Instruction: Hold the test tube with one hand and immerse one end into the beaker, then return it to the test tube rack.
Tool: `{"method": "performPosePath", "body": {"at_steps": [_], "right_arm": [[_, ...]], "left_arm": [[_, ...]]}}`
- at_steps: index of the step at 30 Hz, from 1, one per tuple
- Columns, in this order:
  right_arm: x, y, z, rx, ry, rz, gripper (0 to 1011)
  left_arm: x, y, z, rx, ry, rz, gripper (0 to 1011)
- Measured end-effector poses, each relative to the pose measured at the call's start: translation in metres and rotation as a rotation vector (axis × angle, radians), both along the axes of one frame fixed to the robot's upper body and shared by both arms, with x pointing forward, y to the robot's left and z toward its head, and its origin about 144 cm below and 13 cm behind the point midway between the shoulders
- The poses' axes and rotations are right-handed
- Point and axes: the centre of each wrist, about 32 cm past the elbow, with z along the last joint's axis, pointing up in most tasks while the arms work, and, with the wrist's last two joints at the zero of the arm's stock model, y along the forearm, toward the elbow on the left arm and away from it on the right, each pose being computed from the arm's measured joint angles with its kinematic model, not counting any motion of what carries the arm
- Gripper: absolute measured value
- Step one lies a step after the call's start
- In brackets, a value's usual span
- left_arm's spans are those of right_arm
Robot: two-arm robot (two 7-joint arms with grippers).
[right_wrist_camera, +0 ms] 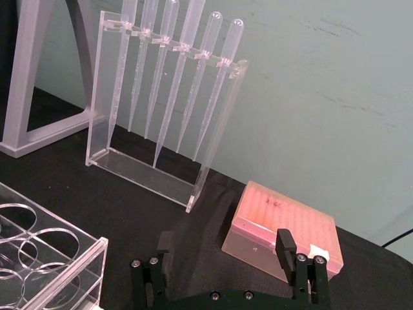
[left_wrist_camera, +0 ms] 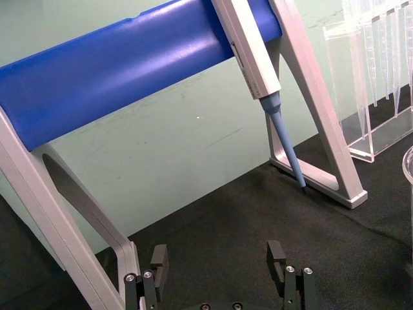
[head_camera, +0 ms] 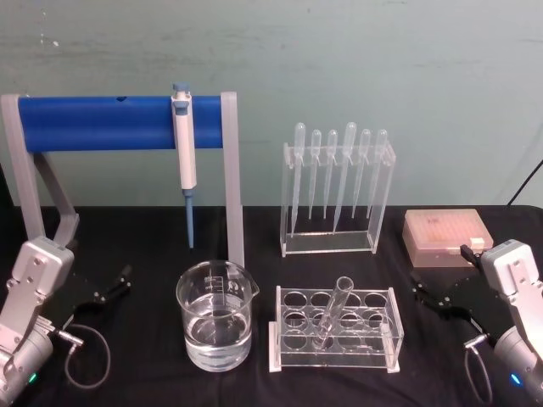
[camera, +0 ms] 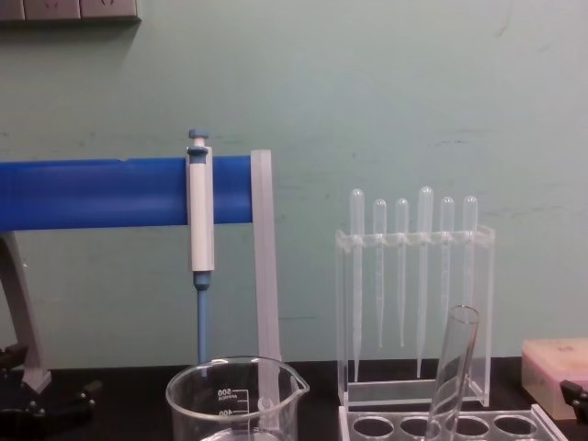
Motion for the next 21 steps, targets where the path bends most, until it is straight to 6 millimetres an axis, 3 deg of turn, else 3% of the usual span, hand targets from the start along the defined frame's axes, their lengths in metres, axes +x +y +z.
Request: {"method": "performPosePath", "body": {"at_steps": [21], "right_arm": [[0.0000, 0.0000, 0.0000, 0.000, 0.000, 0.000, 1002]], "left_arm": [[0.0000, 0.0000, 0.0000, 0.000, 0.000, 0.000, 1000]]}}
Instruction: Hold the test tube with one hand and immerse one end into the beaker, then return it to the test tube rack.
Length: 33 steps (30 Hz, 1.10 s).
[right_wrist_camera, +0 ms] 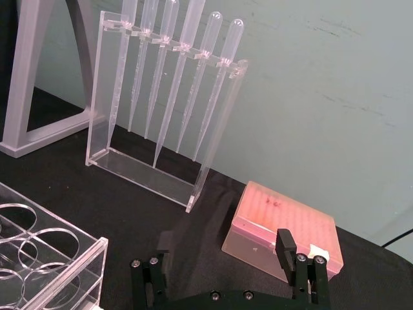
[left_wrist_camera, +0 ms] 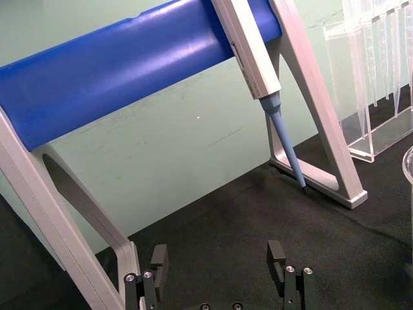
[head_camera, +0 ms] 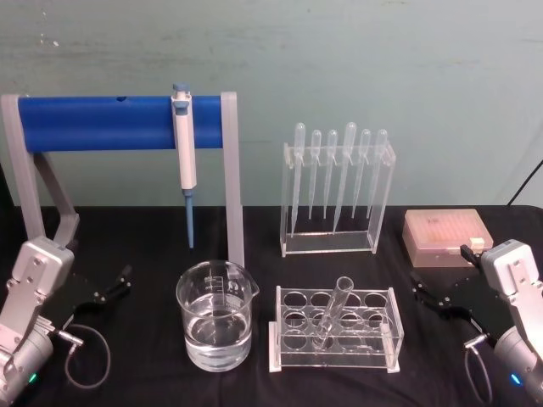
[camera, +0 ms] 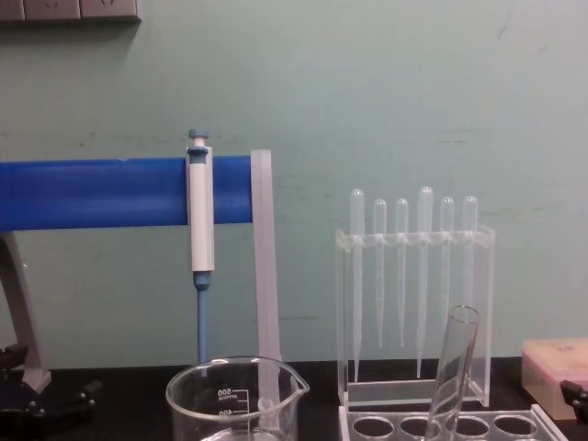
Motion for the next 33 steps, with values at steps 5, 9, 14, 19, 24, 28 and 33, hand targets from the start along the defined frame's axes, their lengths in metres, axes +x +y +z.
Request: {"method": "performPosePath", "body": {"at_steps": [5, 9, 14, 19, 24, 28, 33], "right_arm": [[0.000, 0.000, 0.000, 0.000, 0.000, 0.000, 1002], [0.000, 0.000, 0.000, 0.000, 0.000, 0.000, 1002], [0.000, 0.000, 0.000, 0.000, 0.000, 0.000, 1002], [0.000, 0.000, 0.000, 0.000, -0.001, 0.000, 1002], [0.003, -0.001, 0.011, 0.003, -0.033, 0.017, 1002], [0.000, -0.007, 0.030, 0.014, -0.081, 0.055, 1002], [-0.010, -0.014, 0.043, 0.041, -0.092, 0.153, 1002]], "left_arm": [[0.000, 0.000, 0.000, 0.000, 0.000, 0.000, 1000], [0.000, 0.000, 0.000, 0.000, 0.000, 0.000, 1000], [0.000, 0.000, 0.000, 0.000, 0.000, 0.000, 1000], [0.000, 0.000, 0.000, 0.000, 0.000, 0.000, 1000], [0.000, 0.000, 0.000, 0.000, 0.000, 0.000, 1000], [0.000, 0.000, 0.000, 0.000, 0.000, 0.000, 1000], [0.000, 0.000, 0.000, 0.000, 0.000, 0.000, 1000]]}}
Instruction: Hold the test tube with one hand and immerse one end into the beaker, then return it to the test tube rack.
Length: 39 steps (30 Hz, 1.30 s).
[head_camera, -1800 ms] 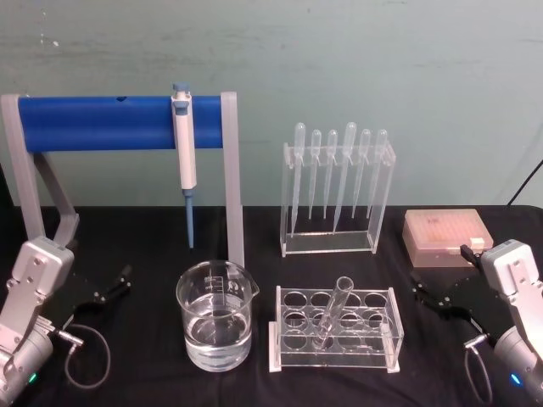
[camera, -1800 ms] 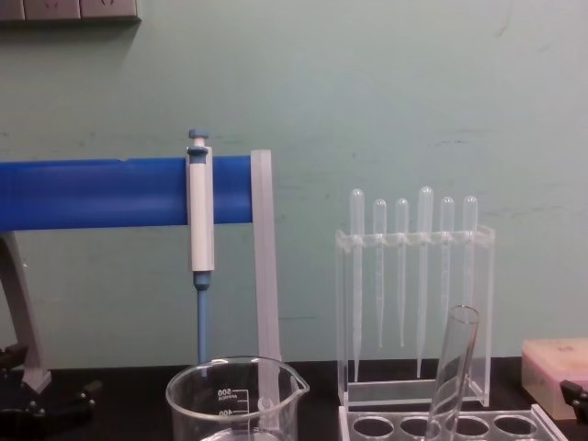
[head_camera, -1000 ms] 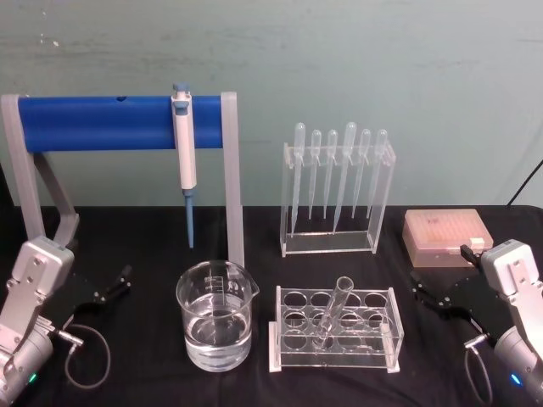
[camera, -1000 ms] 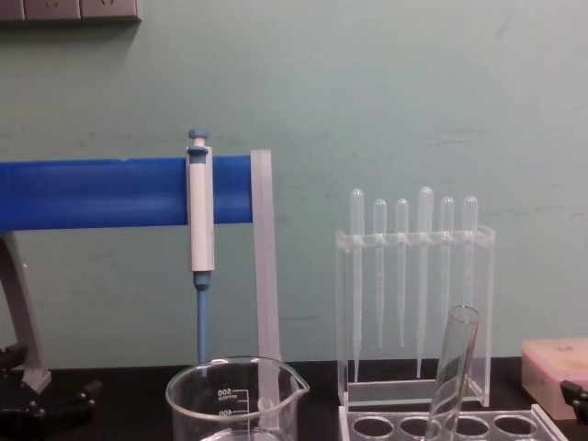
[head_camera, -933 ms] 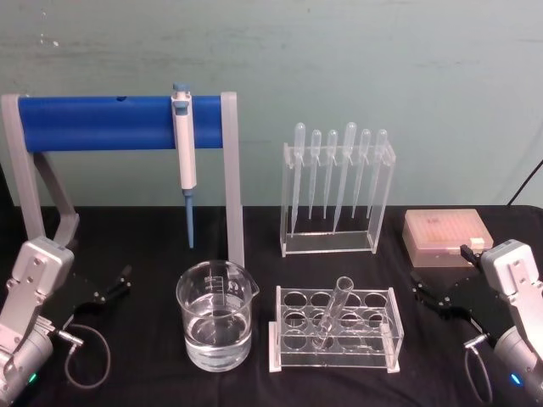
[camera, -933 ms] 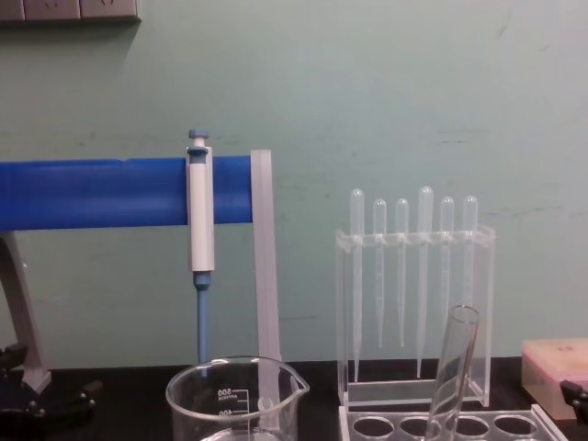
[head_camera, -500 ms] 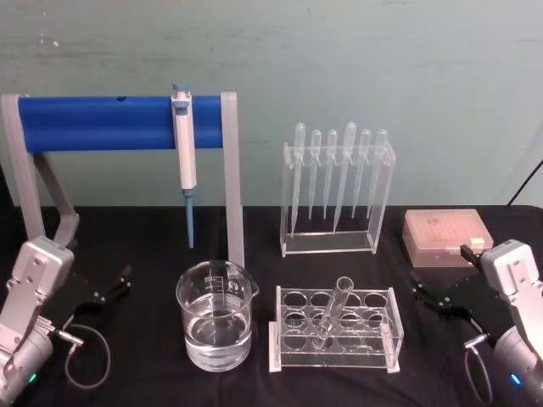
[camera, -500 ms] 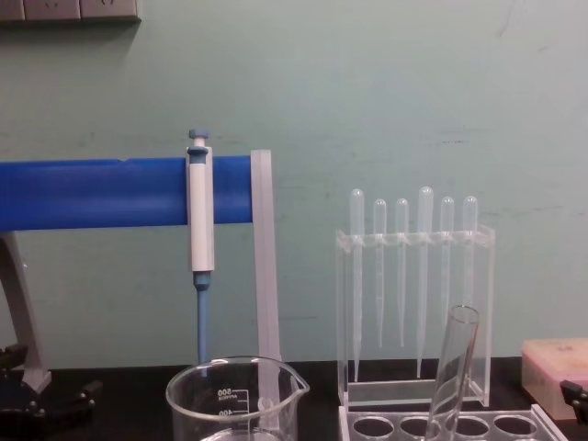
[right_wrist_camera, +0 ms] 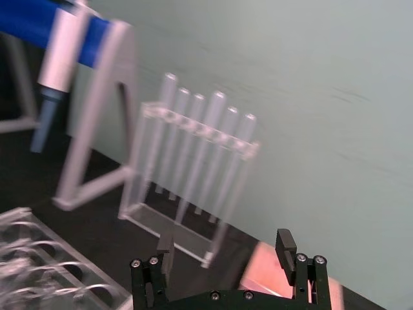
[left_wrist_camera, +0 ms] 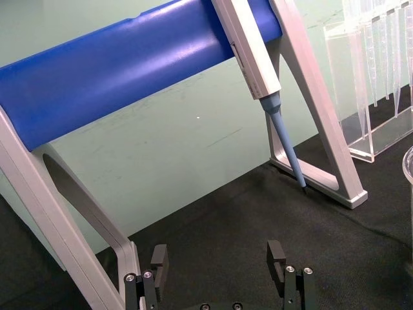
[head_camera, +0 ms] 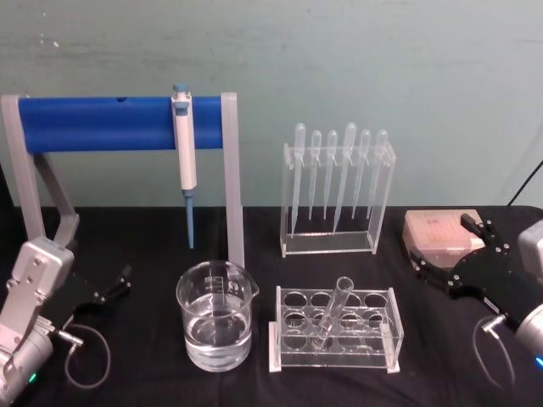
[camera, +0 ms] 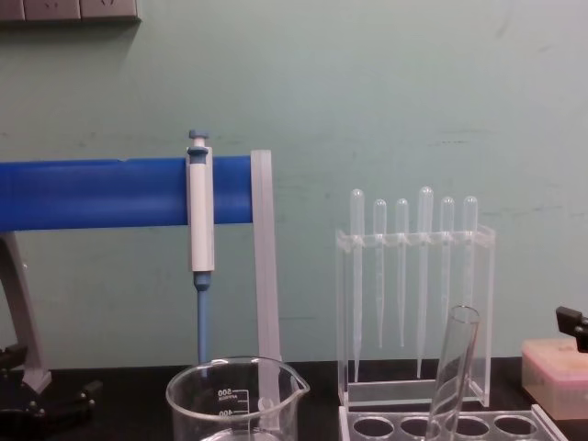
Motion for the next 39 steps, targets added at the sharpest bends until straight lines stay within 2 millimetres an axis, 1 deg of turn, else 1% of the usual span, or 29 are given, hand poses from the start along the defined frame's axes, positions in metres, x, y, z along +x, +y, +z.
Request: {"method": "performPosePath", "body": {"at_steps": [3, 4, 8, 10, 15, 17, 20, 23, 29, 31, 39], "right_arm": [[-0.006, -0.004, 0.002, 0.007, 0.000, 0.061, 1002], [-0.011, -0.007, 0.003, 0.012, 0.002, 0.107, 1002], [-0.020, -0.015, 0.006, 0.014, 0.012, 0.222, 1002], [-0.023, -0.021, 0.007, 0.014, 0.025, 0.300, 1002], [-0.022, -0.026, 0.006, 0.029, 0.058, 0.460, 1002], [-0.020, -0.025, 0.004, 0.041, 0.069, 0.517, 1002], [-0.012, -0.020, 0.001, 0.067, 0.087, 0.621, 1002], [-0.005, -0.014, -0.001, 0.087, 0.098, 0.668, 1002], [0.010, -0.005, -0.005, 0.123, 0.123, 0.702, 1002], [0.018, 0.000, -0.006, 0.134, 0.142, 0.711, 1002], [0.033, 0.009, -0.005, 0.130, 0.172, 0.711, 1002]], "left_arm": [[0.000, 0.000, 0.000, 0.000, 0.000, 0.000, 1000], [0.000, 0.000, 0.000, 0.000, 0.000, 0.000, 1000], [0.000, 0.000, 0.000, 0.000, 0.000, 0.000, 1000], [0.000, 0.000, 0.000, 0.000, 0.000, 0.000, 1000], [0.000, 0.000, 0.000, 0.000, 0.000, 0.000, 1000], [0.000, 0.000, 0.000, 0.000, 0.000, 0.000, 1000], [0.000, 0.000, 0.000, 0.000, 0.000, 0.000, 1000], [0.000, 0.000, 0.000, 0.000, 0.000, 0.000, 1000], [0.000, 0.000, 0.000, 0.000, 0.000, 0.000, 1000], [0.000, 0.000, 0.000, 0.000, 0.000, 0.000, 1000], [0.000, 0.000, 0.000, 0.000, 0.000, 0.000, 1000]]}}
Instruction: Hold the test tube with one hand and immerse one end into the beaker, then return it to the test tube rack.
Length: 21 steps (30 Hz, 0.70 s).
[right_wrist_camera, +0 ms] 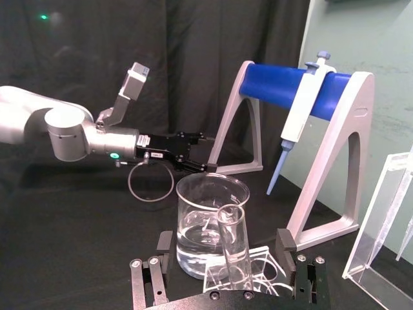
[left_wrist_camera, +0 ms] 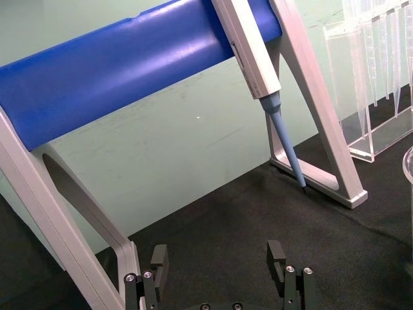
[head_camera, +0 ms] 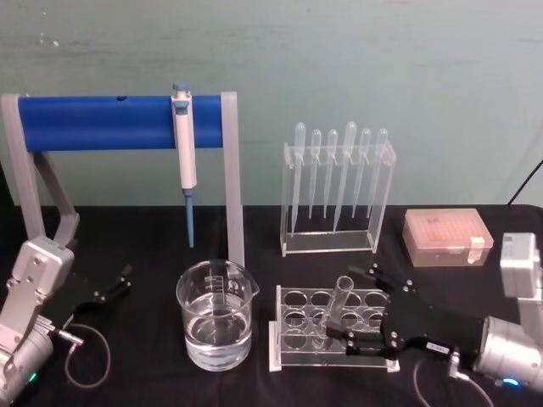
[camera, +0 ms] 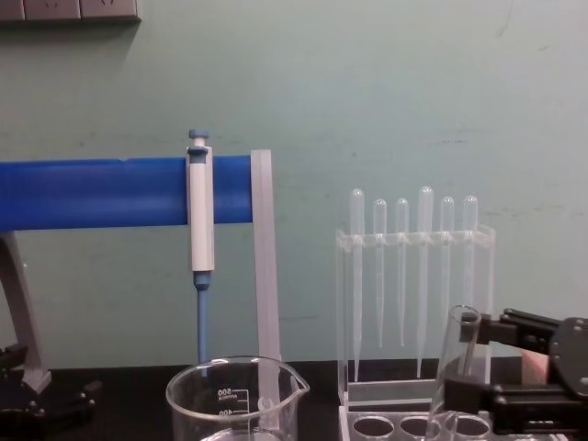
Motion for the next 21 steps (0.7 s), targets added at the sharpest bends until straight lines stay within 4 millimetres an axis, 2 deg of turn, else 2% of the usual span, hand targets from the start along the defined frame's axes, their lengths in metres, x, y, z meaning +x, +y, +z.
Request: {"method": "performPosePath", "body": {"at_steps": [10, 21], "right_arm": [[0.015, 0.007, 0.009, -0.050, -0.016, 0.002, 1002], [0.017, 0.009, 0.005, -0.058, -0.002, 0.000, 1002]], "left_arm": [[0.000, 0.000, 0.000, 0.000, 0.000, 0.000, 1000], [0.000, 0.000, 0.000, 0.000, 0.000, 0.000, 1000]]}}
